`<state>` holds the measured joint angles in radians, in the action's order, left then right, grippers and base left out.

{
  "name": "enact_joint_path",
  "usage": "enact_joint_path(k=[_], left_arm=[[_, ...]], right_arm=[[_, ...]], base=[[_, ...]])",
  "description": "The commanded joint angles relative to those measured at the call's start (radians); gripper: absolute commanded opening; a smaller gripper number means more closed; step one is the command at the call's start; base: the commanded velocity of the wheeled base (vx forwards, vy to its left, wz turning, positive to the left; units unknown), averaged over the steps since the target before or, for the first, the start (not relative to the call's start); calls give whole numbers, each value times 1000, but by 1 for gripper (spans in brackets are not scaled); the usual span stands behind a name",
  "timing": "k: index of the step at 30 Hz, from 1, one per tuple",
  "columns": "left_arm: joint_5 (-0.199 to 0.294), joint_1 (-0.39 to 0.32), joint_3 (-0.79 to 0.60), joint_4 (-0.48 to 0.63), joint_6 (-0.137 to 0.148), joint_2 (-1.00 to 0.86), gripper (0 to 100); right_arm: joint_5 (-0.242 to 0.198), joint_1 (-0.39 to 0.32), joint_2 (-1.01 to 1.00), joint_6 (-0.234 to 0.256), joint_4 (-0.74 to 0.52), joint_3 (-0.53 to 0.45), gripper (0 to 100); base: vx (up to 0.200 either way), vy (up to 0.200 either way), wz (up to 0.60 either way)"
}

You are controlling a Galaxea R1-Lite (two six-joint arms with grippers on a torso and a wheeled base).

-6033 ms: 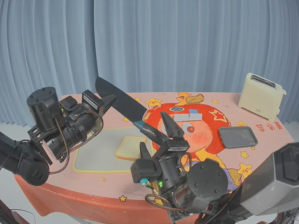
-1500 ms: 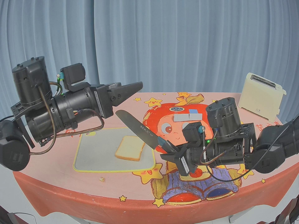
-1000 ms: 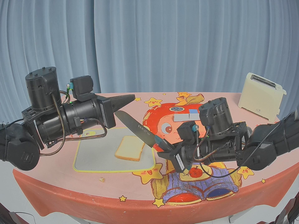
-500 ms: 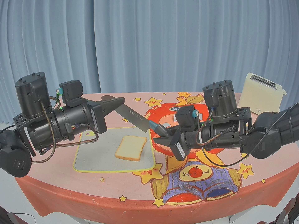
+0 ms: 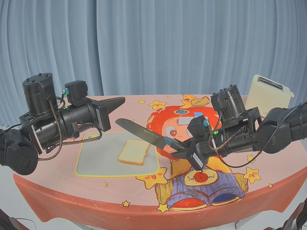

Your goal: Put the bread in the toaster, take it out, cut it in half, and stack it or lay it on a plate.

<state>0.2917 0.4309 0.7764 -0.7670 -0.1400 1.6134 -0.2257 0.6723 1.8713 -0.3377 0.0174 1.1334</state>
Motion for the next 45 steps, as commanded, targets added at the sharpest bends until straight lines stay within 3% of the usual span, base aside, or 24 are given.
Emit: enact_joint_path(k=[1, 6, 9, 14, 45], left_arm=[[21, -46, 38, -6, 2, 79, 0], [86, -58, 44, -49, 0, 117, 0], [116, -60, 55, -51, 5, 137, 0], [159, -61, 78, -49, 57, 164, 0], [164, -83, 47, -43, 65, 164, 0]], right_arm=[[-4, -11, 9, -12, -2, 0, 0], [-6, -4, 22, -14, -63, 31, 0], [-30, 1, 22, -14, -99, 45, 0], [-33, 0, 28, -15, -103, 55, 0], [-32, 12, 163, -29, -103, 138, 0]], base=[[0, 0, 0], [0, 0, 0], [0, 0, 0], [0, 0, 0], [0, 0, 0]])
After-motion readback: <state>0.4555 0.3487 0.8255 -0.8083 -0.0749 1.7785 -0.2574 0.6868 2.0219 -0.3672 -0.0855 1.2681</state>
